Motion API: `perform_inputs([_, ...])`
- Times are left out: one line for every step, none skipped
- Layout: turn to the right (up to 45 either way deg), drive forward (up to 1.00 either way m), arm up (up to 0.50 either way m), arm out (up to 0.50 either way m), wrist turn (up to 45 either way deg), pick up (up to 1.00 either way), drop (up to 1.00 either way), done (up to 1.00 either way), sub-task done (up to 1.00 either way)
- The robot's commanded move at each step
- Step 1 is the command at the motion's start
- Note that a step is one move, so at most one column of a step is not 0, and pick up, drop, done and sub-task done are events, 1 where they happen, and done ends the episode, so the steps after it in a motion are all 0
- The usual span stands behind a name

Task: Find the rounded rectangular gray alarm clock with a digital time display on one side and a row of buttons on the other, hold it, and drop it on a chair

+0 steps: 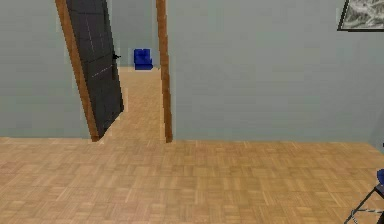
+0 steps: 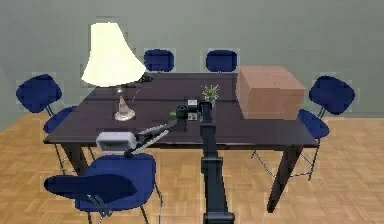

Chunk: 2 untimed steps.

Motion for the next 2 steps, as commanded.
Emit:
perform_inputs([0.0, 0.00, -0.32, 0.00, 0.0, 0.00, 0.00, 0.00, 0.00])
perform_inputs([0.0, 0.00, 0.00, 0.00, 0.0, 0.00, 1.00, 0.00, 0.00])
